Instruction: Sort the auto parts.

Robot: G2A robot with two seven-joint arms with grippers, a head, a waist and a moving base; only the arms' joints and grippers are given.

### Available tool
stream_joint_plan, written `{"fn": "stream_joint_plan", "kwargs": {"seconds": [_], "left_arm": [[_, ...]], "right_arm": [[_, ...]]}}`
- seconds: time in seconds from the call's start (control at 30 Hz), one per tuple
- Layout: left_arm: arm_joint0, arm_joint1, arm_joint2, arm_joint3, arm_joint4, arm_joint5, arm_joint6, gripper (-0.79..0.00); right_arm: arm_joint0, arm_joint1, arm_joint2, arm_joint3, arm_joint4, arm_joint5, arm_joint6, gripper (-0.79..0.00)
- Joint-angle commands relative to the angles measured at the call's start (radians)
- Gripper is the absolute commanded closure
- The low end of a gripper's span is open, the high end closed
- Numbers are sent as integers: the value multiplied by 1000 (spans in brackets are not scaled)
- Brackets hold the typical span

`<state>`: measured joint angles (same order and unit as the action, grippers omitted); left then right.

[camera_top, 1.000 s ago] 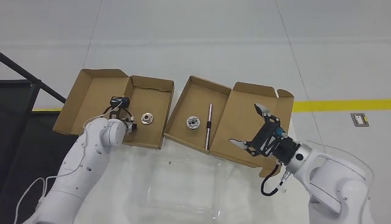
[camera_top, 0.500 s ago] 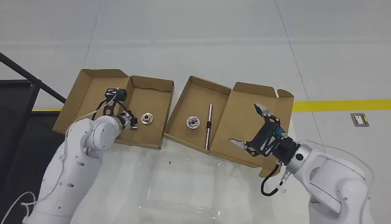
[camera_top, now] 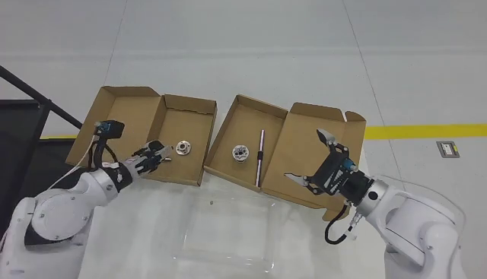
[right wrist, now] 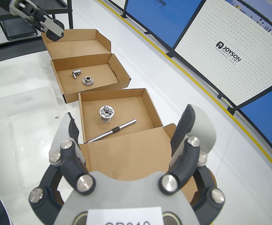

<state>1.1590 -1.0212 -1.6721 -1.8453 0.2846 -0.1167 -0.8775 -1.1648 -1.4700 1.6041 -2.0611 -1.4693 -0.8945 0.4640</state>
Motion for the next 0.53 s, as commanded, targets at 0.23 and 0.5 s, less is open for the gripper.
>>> {"fn": "stream_joint_plan", "kwargs": {"seconds": [0.23,0.5], "left_arm": [[131,13,-152,63,-446,-240,-168,-785],[131,13,-152,63,-445,-239,-167,-784]], "right_arm": [[0,0,0,0,0,0,0,-785],[0,0,0,0,0,0,0,-785]]}}
